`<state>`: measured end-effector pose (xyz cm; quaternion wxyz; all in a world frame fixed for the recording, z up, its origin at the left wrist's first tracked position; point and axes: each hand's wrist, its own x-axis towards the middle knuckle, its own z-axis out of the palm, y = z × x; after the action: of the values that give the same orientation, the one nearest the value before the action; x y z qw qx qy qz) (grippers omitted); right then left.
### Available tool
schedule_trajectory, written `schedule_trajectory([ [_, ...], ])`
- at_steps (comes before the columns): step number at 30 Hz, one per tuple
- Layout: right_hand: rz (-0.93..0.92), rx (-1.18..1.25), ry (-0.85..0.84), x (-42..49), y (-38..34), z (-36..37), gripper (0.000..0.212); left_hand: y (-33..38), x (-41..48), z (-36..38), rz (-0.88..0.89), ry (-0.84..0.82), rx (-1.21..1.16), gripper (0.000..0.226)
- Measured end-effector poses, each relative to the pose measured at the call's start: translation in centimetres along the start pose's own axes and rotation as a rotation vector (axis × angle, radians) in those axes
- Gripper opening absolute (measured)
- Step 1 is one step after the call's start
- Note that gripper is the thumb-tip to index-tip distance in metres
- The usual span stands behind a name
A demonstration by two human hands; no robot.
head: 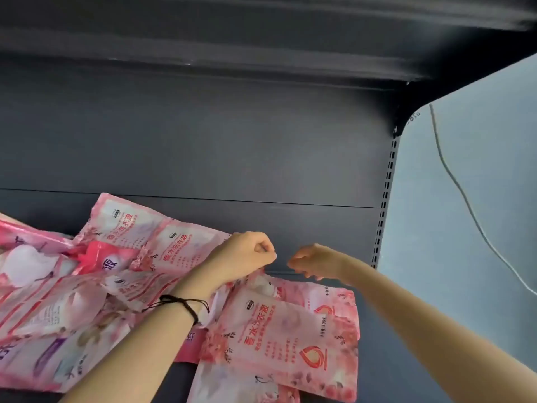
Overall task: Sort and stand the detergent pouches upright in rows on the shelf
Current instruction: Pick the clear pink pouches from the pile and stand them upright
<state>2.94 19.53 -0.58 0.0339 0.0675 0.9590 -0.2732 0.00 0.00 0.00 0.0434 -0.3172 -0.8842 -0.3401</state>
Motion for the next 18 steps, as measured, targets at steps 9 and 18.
schedule_trajectory([
  [9,0.054,-0.142,-0.189,3.9,0.5,1.9,0.021,-1.2,3.8,1.3,-0.091,0.016,-0.125,0.009],
  [18,-0.186,0.509,0.28,-0.3,4.3,-3.9,0.023,0.1,5.3,3.3,-0.166,0.209,-0.398,0.038],
])
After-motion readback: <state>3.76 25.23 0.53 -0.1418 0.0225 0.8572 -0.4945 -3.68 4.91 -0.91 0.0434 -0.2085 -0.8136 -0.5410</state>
